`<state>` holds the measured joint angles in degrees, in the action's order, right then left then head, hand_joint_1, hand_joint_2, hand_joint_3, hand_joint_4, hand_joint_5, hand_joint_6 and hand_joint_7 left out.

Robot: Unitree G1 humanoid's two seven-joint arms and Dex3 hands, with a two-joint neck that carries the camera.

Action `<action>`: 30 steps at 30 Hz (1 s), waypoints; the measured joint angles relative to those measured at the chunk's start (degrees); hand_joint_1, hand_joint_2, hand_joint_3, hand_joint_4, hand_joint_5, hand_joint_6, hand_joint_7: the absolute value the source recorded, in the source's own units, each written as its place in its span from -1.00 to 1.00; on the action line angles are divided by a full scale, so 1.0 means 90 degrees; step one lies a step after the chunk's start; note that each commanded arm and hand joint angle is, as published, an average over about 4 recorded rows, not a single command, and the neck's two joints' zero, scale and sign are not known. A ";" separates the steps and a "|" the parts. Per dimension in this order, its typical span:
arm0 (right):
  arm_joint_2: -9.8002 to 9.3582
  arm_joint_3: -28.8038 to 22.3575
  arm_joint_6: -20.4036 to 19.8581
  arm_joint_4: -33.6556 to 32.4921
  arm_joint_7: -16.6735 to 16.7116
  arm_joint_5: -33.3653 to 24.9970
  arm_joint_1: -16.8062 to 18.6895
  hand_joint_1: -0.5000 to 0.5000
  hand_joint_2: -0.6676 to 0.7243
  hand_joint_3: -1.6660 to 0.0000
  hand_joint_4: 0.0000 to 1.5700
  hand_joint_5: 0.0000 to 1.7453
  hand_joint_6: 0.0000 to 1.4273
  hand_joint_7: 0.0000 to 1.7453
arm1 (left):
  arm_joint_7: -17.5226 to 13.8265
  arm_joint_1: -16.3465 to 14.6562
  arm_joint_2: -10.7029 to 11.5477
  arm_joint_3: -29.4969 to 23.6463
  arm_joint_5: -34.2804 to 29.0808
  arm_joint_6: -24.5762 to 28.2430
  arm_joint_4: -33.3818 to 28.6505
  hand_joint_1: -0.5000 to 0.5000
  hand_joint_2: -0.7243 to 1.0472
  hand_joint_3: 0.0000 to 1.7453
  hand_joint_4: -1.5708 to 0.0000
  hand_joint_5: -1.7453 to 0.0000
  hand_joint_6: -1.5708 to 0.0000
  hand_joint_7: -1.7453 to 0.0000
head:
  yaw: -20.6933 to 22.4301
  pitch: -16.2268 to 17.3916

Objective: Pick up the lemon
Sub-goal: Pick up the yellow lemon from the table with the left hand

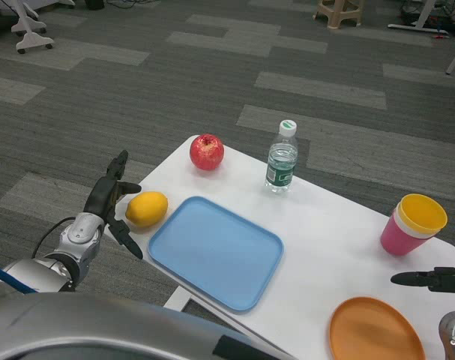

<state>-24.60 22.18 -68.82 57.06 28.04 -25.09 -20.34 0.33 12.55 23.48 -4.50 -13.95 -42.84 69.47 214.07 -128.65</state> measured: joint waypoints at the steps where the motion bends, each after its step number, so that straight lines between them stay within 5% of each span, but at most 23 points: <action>1: 0.0000 0.0000 0.0000 0.0000 0.0000 0.0000 0.0000 -0.83 0.82 1.00 -1.00 -1.00 -1.00 -1.00 | -0.0003 0.0003 0.0000 0.0007 0.0000 0.0007 0.0000 -1.00 -1.00 -0.90 0.86 -0.53 1.00 1.00 | 0.0000 0.0004; 7: 0.0000 0.0002 0.0000 0.0000 0.0000 -0.0001 0.0000 -0.83 0.82 1.00 -1.00 -1.00 -1.00 -1.00 | -0.0024 0.0014 0.0002 0.0054 0.0000 0.0044 0.0001 -1.00 -0.90 -0.90 0.86 -0.53 1.00 1.00 | 0.0006 0.0031; 16: 0.0000 0.0007 0.0000 0.0000 0.0000 -0.0001 0.0000 -0.83 0.82 1.00 -1.00 -1.00 -1.00 -1.00 | -0.0036 0.0023 0.0011 0.0169 0.0000 0.0118 0.0002 -0.97 -0.30 -0.95 0.92 -0.53 1.00 0.88 | -0.0001 0.0056; 24: 0.0000 0.0021 0.0000 0.0000 0.0000 -0.0001 0.0000 -0.83 0.82 1.00 -1.00 -1.00 -1.00 -1.00 | -0.0091 0.0052 0.0013 0.0235 0.0162 0.0322 -0.0002 -1.00 -0.70 -0.95 0.95 -0.71 1.00 0.12 | -0.0004 0.0086; 30: 0.0000 0.0023 0.0000 0.0000 0.0000 -0.0001 0.0000 -0.88 0.82 1.00 -1.00 -1.00 -1.00 -1.00 | -0.0234 0.0065 0.0014 0.0235 0.0197 0.0465 -0.0005 -1.00 -0.52 -0.90 0.94 -0.76 1.00 -0.28 | 0.0001 0.0113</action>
<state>-24.60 22.39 -68.82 57.06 28.04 -25.10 -20.34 -1.78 13.13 23.60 -2.38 -12.18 -38.65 69.43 214.08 -127.63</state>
